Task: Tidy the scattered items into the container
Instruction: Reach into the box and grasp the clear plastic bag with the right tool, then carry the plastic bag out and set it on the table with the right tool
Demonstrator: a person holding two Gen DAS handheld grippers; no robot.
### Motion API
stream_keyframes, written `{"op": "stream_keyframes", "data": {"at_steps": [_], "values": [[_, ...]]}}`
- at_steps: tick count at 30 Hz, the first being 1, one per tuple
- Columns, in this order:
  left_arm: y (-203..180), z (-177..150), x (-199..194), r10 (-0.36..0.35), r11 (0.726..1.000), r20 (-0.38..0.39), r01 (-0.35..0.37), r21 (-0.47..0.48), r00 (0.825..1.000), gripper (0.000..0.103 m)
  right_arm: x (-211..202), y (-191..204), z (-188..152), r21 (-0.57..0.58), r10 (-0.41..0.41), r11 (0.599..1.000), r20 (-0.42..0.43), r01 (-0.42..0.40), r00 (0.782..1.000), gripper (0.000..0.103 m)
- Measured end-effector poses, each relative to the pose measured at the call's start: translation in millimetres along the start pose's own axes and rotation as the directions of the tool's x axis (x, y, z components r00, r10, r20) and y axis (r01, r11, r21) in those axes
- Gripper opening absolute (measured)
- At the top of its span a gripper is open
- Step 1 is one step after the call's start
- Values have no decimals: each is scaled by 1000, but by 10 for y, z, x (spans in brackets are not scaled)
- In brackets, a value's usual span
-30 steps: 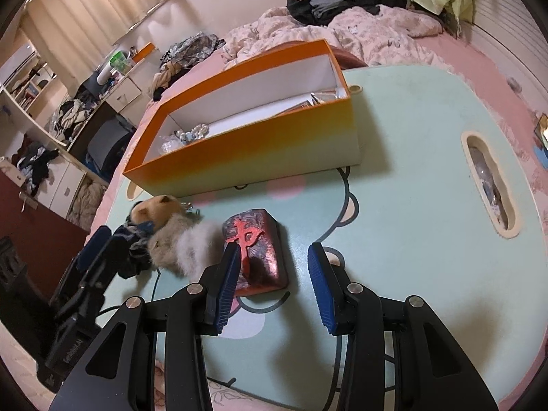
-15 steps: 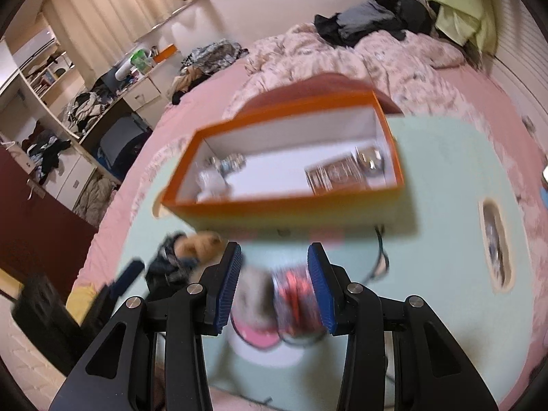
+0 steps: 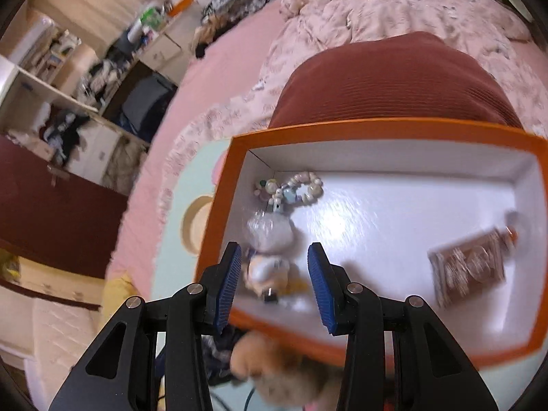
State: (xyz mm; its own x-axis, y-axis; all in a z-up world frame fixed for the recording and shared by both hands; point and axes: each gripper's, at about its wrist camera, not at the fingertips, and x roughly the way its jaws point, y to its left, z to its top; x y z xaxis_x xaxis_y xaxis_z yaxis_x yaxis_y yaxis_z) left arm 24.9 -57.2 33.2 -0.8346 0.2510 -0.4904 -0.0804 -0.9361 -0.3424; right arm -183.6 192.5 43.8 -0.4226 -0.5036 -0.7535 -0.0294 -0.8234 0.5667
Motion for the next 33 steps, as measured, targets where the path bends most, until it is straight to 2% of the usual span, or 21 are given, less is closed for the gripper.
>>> {"op": "stream_keyframes", "data": {"at_steps": [5,7,8,9,13,17,21,24,27,30,33], "values": [[6,-12,-1,-6,1000,-6,6,5,1000,85,264,77,119,-6,-58,998,-40,58,998,42],[12,-15,0,-7,1000,-8,7,2,1000,85,329,84,139,0,-55,999,-45,55,998,41],[23,-16,1,-8,1000,-8,8,-1,1000,85,341,90,145,-4,-44,999,-45,44,998,39],[28,-17,1,-8,1000,-8,8,-4,1000,85,341,96,142,-11,-29,1000,-44,28,999,29],[66,-15,8,-13,1000,-11,13,-25,1000,85,275,55,70,-5,-20,1000,-22,19,1000,24],[66,-18,12,-11,1000,-12,11,-25,1000,85,30,20,-44,-9,-35,999,65,36,997,23],[58,-14,18,-9,1000,-14,9,-17,1000,85,-372,8,-209,-28,-57,998,174,63,983,23],[53,-12,25,-7,1000,-20,7,-13,1000,85,-762,23,-412,-40,-47,997,263,60,964,23],[46,-13,24,-6,1000,-20,6,-11,1000,85,-1059,92,-701,-73,-78,991,339,109,937,23],[45,-18,43,-4,1000,-26,4,-9,1000,85,-1155,90,-1006,-101,-106,983,362,152,926,23],[34,-24,49,-2,1000,-36,2,-2,999,85,-1141,-69,-1257,-91,-93,987,332,130,939,23]]}}
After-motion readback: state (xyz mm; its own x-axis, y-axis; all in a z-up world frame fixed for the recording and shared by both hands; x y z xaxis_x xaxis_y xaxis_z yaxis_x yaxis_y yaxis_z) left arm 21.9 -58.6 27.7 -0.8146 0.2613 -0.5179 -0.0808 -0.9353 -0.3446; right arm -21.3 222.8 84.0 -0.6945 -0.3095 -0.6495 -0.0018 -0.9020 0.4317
